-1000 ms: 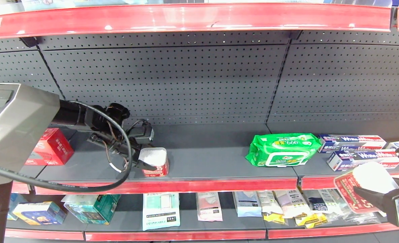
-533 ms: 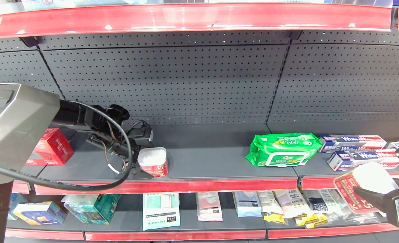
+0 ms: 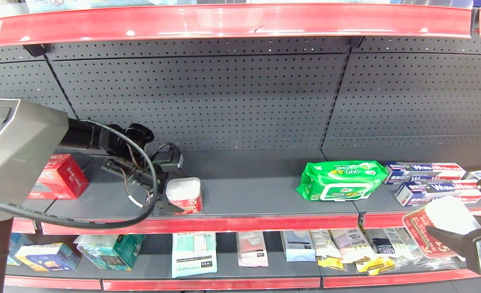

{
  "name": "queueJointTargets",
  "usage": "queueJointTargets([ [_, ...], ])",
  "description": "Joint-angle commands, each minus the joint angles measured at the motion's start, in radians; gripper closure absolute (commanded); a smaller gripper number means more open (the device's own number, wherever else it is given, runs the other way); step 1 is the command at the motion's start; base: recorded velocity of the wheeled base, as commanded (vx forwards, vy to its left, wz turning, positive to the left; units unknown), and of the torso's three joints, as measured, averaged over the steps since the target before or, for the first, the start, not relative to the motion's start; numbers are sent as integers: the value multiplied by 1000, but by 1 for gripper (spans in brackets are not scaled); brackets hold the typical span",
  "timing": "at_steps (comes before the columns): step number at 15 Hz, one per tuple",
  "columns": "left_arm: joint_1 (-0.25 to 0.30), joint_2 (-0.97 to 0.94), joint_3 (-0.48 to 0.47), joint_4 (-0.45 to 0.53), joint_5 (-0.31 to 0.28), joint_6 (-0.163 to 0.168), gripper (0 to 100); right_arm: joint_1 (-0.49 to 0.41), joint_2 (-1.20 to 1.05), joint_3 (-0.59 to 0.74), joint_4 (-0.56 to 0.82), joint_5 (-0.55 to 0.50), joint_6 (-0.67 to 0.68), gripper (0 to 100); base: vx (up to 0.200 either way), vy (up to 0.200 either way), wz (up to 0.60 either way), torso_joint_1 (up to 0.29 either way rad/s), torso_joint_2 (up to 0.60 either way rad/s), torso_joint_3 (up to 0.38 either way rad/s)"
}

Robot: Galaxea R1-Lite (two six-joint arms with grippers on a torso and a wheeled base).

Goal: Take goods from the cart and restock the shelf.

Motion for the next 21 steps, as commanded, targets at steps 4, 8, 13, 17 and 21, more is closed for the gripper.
queueJointTargets([
  [4, 35, -37, 19, 1, -5, 0, 0, 0, 1, 2, 0, 2, 0, 100, 0, 0, 0, 0, 0, 0],
  [8, 62, -64, 42, 1, -6, -1, 0, 0, 1, 2, 0, 2, -2, 100, 0, 0, 0, 0, 0, 0],
  [13, 108, -92, 79, -2, -6, 3, 0, 0, 1, 2, 0, 2, -8, 100, 0, 0, 0, 0, 0, 0],
  [17, 150, -97, 85, -10, -8, 6, 0, 0, 1, 0, 0, 3, -8, 100, 0, 0, 0, 0, 0, 0],
  [21, 216, -97, 85, -28, -6, 3, 0, 0, 1, 2, 0, 3, -8, 100, 0, 0, 0, 0, 0, 0],
])
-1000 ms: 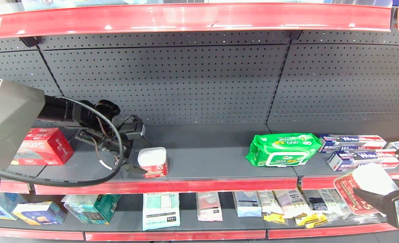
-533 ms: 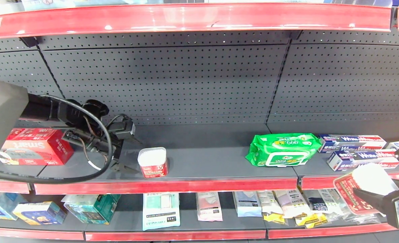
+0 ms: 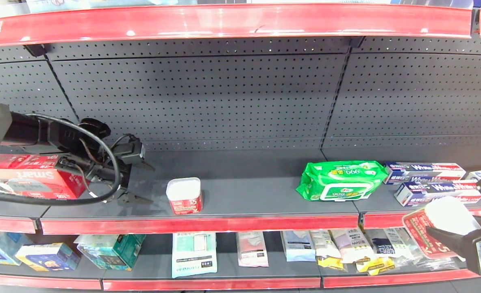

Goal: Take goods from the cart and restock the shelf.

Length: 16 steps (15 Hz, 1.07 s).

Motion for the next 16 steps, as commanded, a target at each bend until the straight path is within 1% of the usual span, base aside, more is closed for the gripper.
queueJointTargets([
  [1, 33, -1, 1, -11, 1, -3, 0, 0, 2, 0, 0, 2, 0, 100, 0, 0, 0, 0, 0, 0],
  [3, 50, -2, -3, -16, 1, -12, 0, 0, 2, 0, 0, 2, 0, 100, 0, 0, 0, 0, 0, 0],
  [6, 63, -8, 1, -16, 1, -42, 0, 0, 2, 0, 0, 2, 0, 100, 0, 0, 0, 0, 0, 0],
  [7, 65, -12, -4, -19, 1, -77, 0, 0, 2, 0, 0, 2, 0, 100, 0, 0, 0, 0, 0, 0],
  [8, 69, -12, -4, -47, 1, -106, 0, 0, 2, -1, 0, 2, 0, 100, 0, 0, 0, 0, 0, 0],
  [9, 69, -12, -3, -67, 1, -126, 0, 0, 2, -1, 0, 2, -2, 100, 0, 0, 0, 0, 0, 0],
  [11, 74, -15, -1, -74, 1, -178, 0, 0, 2, -1, 0, 2, 0, 100, 0, 0, 0, 0, 0, 0],
  [13, 89, -21, -1, -79, 3, -219, 0, 0, 2, -3, -2, 2, -2, 100, 0, 0, 0, 0, 0, 0],
  [15, 100, -21, 1, -110, 4, -259, 0, 0, 4, -3, -2, 2, -6, 100, 0, 0, 0, 0, 0, 0],
  [16, 100, -21, 2, -134, 4, -315, 0, 0, 6, -4, -2, 2, -8, 100, 0, 0, 0, 0, 0, 0],
])
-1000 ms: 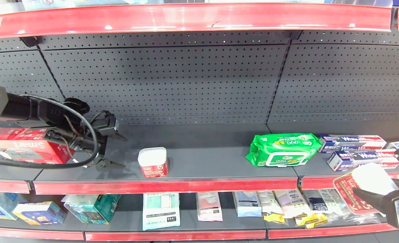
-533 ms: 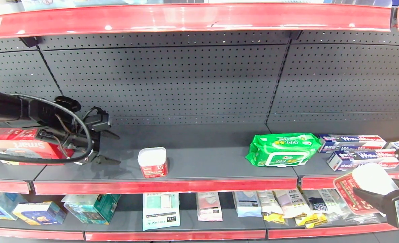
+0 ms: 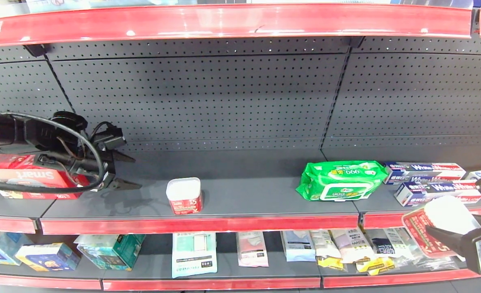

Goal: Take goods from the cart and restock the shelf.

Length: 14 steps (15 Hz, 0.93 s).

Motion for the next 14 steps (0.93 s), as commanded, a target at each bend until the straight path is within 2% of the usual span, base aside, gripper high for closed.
queueJointTargets([
  [1, 2, -3, 3, -32, 0, -55, 0, 0, 3, -1, -1, 0, -1, 100, 0, 0, 0, 0, 0, 0],
  [2, 3, -5, 12, -49, 0, -84, 0, 0, 3, -1, -1, 0, -1, 100, 0, 0, 0, 0, 0, 0],
  [3, 3, -8, 17, -55, 0, -98, 0, 0, 1, -1, -1, 0, -1, 100, 0, 0, 0, 0, 0, 0],
  [4, 0, -17, 52, -116, 6, -182, 0, 0, 0, -1, -1, 0, -1, 100, 0, 0, 0, 0, 0, 0],
  [6, 0, -26, 116, -237, 38, -271, 0, 0, -2, -1, -1, 0, -1, 100, 0, 0, 0, 0, 0, 0],
  [7, 0, -28, 147, -293, 46, -300, 0, 0, -4, -1, -1, 0, -1, 100, 0, 0, 0, 0, 0, 0],
  [9, -1, -60, 254, -431, 89, -400, 0, 0, -4, -1, -1, 0, -1, 100, 0, 0, 0, 0, 0, 0],
  [11, -9, -97, 339, -506, 132, -509, 0, 0, -5, -1, -1, 0, 0, 100, 0, 0, 0, 0, 0, 0],
  [13, -12, -163, 417, -532, 156, -619, 0, 0, -10, -1, -1, 0, 0, 100, 0, 0, 0, 0, 0, 0],
  [14, -17, -200, 460, -532, 161, -653, 0, 0, -11, -1, -1, 0, 0, 100, 0, 0, 0, 0, 0, 0],
])
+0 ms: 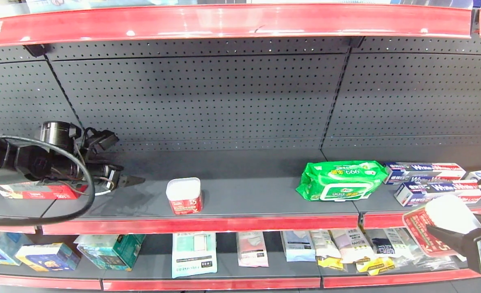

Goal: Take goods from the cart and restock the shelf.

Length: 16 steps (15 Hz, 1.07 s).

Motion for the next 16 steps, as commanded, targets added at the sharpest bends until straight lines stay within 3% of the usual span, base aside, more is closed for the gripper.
queueJointTargets([
  [1, -5, -105, 103, -7, 3, -42, 0, 0, -3, 0, 0, 0, 0, 100, 0, 0, 0, 0, 0, 0],
  [3, -1, -183, 216, -8, -31, -46, 0, 0, -6, 0, -1, 1, 2, 100, 0, 0, 0, 0, 0, 0],
  [5, 4, -245, 299, -8, -101, -37, 0, 0, -17, 5, -1, 1, 5, 100, 0, 0, 0, 0, 0, 0],
  [11, 5, -446, 466, -7, -200, -42, 0, 0, -47, 8, -3, 3, 11, 100, 0, 0, 0, 0, 0, 0],
  [12, 12, -535, 543, -7, -227, -45, 0, -1, -56, 8, -6, 4, 23, 100, 0, 0, 0, 0, 0, 0],
  [16, 45, -674, 663, -5, -299, -45, 0, 0, -78, 6, -11, 12, 42, 100, 0, 0, 0, 0, 0, 0],
])
